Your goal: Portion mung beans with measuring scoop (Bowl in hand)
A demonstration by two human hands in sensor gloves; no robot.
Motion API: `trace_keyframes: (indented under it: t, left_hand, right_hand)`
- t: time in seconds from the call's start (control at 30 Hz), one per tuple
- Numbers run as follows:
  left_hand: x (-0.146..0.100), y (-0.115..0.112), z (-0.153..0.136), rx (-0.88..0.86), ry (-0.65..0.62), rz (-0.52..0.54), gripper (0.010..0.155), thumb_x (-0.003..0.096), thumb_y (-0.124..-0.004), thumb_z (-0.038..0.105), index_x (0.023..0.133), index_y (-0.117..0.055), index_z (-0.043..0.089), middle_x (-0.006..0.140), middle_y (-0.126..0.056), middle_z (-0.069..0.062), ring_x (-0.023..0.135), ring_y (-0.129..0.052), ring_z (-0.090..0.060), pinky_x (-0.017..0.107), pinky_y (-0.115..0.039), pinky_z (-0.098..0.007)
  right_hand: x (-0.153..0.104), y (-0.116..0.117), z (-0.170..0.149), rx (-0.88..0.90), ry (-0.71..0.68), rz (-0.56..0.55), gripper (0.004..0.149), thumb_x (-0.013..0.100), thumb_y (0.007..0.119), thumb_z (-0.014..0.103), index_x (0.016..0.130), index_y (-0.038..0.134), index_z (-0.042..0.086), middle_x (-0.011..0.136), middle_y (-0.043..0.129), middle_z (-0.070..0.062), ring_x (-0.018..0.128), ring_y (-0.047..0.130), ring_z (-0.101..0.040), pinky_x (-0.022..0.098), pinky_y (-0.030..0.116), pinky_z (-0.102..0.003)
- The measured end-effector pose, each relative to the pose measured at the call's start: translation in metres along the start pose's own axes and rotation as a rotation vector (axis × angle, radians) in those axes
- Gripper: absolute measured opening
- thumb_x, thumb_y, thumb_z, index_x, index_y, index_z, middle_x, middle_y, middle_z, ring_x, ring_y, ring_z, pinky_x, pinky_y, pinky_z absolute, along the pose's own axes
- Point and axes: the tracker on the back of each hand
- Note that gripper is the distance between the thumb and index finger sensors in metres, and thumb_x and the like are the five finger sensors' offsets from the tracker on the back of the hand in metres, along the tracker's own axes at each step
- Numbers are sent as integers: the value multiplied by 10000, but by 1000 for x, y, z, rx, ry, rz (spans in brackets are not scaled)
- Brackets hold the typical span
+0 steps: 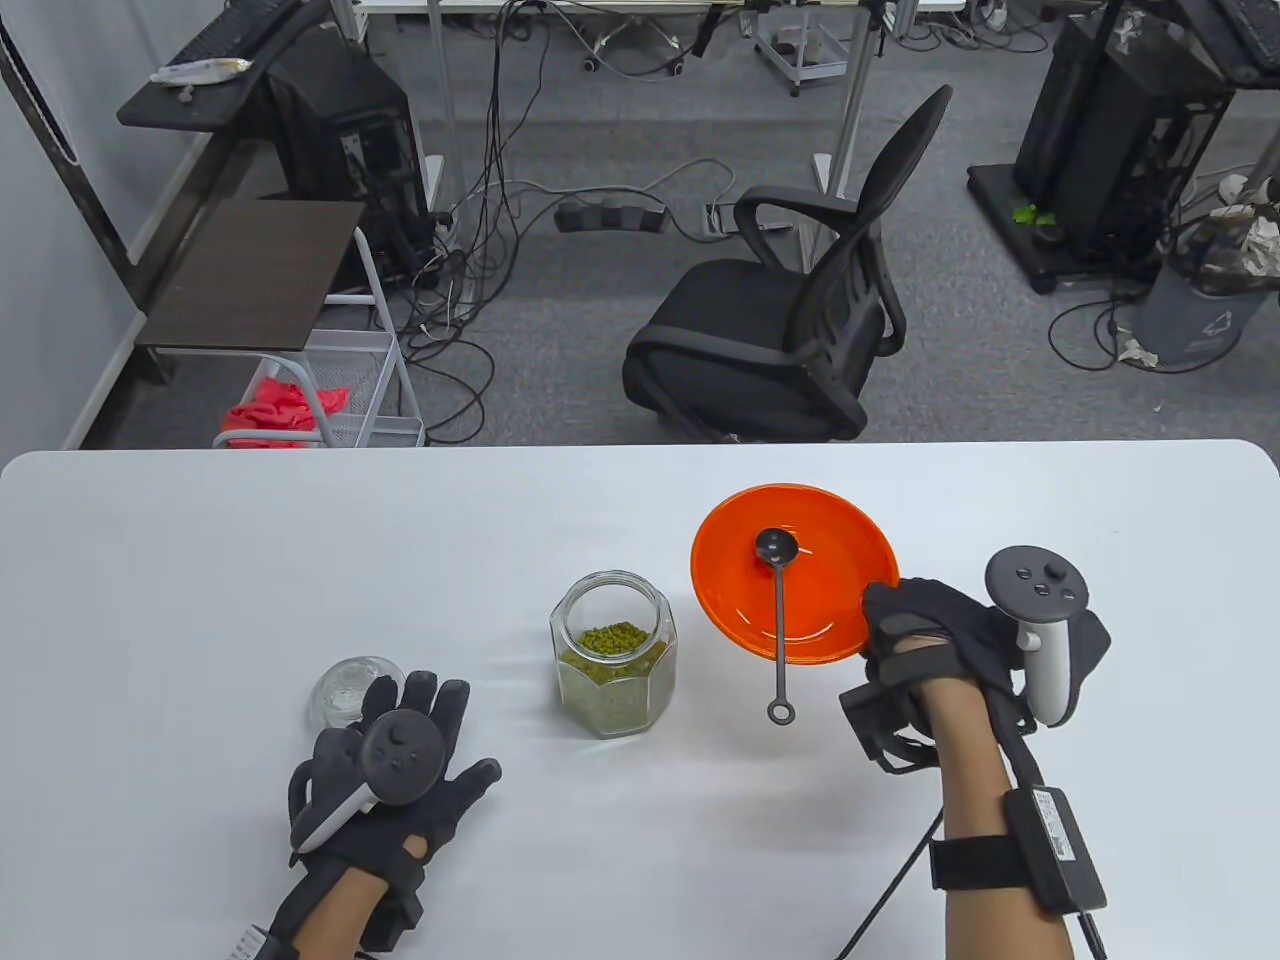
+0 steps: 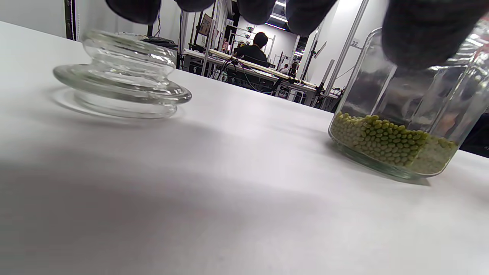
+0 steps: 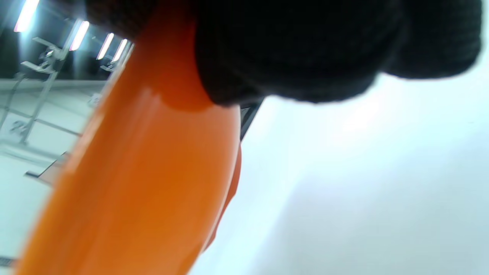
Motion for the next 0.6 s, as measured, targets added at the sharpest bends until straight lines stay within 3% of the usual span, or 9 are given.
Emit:
trace_keyframes:
  t: [0.23, 0.6]
  left_hand:
    - [-6, 17, -4, -52, -10, 49, 862, 491, -661, 689, 1161, -302, 283, 1180, -263, -65, 1117, -378, -544, 744, -552, -675]
    - [-18, 53, -31, -388, -60, 139, 848, 504, -655, 695, 1165, -340, 268, 1179, -331, -70, 1096, -495, -536, 712, -658, -603]
  right_hand:
    - [-23, 41, 42, -81, -128, 85, 479, 468, 820, 310, 762, 808, -69, 415, 964, -182, 124, 987, -173, 249, 862, -497]
    - [-45, 123, 65, -130, -244, 233, 479, 469, 816, 316, 759, 811, -65, 405, 963, -175, 114, 980, -163, 241, 864, -490]
Point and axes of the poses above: the tracker on the back of each hand, its own z axis roughly to the thumb side, its own x axis roughly from the wrist to the fingertips, y = z × x
